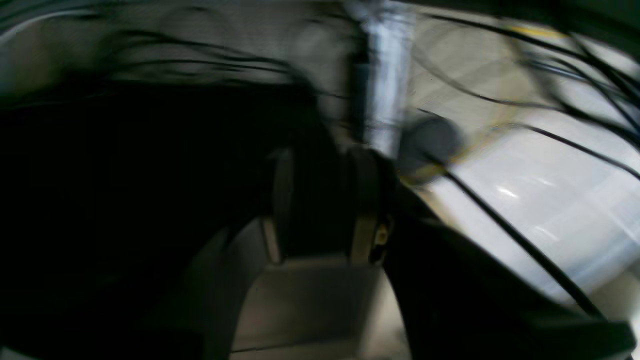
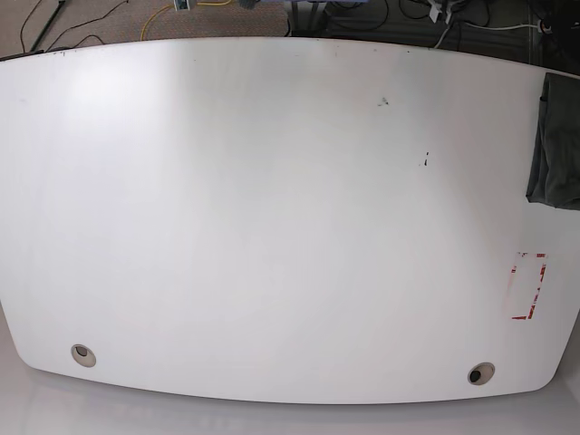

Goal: Layout the t-shirt on the table in an organized manner, then fold the t-shirt properly

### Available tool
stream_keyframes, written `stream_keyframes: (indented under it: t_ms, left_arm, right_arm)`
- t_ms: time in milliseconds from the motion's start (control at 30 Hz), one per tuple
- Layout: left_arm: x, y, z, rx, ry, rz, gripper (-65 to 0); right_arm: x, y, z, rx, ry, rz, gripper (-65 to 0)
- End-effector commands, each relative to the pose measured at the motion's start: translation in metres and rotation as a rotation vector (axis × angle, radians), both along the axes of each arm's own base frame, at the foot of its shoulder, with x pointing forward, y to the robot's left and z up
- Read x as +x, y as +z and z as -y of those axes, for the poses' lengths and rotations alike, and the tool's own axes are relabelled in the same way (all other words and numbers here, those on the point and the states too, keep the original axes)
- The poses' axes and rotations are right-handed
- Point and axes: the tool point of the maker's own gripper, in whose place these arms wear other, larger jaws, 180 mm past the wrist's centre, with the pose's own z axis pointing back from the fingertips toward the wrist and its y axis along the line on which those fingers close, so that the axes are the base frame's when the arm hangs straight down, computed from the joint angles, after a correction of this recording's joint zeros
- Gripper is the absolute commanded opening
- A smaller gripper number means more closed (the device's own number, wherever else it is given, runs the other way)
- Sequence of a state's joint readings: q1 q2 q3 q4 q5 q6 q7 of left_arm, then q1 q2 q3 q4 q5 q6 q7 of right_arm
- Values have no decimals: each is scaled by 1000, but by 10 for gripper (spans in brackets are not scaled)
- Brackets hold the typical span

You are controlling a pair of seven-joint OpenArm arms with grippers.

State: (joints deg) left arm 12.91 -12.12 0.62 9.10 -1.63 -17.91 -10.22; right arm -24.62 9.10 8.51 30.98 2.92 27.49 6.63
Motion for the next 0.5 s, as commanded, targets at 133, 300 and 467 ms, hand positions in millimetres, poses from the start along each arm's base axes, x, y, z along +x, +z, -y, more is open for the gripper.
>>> stream_keyframes:
  t_ms: [133,300,467]
  left_arm:
    - [5,-5,11,-6,-49,-49,-476]
    - [15,-7,11,-6,-45,-50,-424]
    - [13,-8,16,-7,-34,-68,-425]
  right_arm:
    - [10,-8,6,-19,65,-36,-587]
    - [20,-14,-2,-48,139,-48,-587]
    - [32,-19,-1,-93,180,-56,-587]
